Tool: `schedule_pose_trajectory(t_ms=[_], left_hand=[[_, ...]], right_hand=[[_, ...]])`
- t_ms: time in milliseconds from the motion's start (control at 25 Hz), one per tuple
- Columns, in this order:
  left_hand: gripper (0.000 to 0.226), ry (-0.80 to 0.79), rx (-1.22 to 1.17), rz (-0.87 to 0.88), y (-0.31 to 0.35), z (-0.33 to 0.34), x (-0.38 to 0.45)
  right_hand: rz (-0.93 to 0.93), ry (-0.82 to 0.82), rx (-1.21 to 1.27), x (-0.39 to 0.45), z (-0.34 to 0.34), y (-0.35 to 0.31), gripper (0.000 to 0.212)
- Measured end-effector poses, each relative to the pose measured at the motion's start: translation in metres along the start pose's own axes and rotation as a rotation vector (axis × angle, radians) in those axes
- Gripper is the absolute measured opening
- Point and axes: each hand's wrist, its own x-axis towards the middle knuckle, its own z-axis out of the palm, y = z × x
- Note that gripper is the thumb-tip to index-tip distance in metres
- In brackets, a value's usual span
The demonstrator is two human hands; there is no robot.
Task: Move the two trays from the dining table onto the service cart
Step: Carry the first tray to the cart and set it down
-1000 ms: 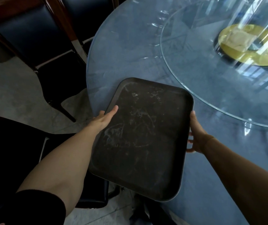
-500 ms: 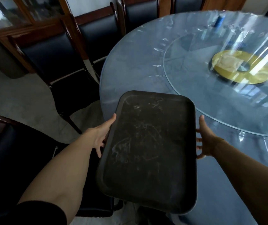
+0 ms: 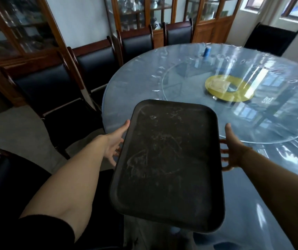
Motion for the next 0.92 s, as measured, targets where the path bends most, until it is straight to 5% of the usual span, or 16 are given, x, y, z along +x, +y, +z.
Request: schedule_pose_trajectory(t_ms=[520,920], left_hand=[[0.126,-0.11,0.158,0.108,0.038,0.104,-0.023],[0.113,-0.267,0.393,0.2,0.034,0.26,-0.077]], right_hand=[[-0.047,0.179,0.193,-0.069,-0.12,0.052,0.086],[-0.107,0.309,0.442,-0.176,-0.254,0.179,0.093]])
